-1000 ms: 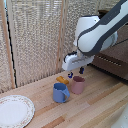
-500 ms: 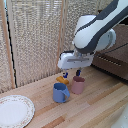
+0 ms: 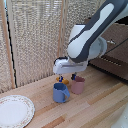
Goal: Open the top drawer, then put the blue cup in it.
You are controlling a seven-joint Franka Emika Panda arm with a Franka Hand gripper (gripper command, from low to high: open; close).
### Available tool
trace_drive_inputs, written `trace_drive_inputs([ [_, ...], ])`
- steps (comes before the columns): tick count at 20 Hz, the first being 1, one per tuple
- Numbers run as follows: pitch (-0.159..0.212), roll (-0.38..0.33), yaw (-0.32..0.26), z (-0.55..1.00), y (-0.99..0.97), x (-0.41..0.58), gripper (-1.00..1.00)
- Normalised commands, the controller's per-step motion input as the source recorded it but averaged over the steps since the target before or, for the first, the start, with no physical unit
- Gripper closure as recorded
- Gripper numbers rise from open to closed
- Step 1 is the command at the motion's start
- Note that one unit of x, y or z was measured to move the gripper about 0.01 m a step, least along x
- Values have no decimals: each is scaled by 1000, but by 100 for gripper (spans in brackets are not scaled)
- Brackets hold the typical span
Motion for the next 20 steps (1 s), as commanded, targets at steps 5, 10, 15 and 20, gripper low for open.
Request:
trace_drive_inputs([
  [5, 15, -25, -7, -225, 10, 248, -100],
  [10, 16, -62, -15, -299, 23, 202, -100],
  [15, 20, -177, -32, -298, 121, 68, -100],
  [20, 27, -17, 0, -29, 0, 0, 100],
])
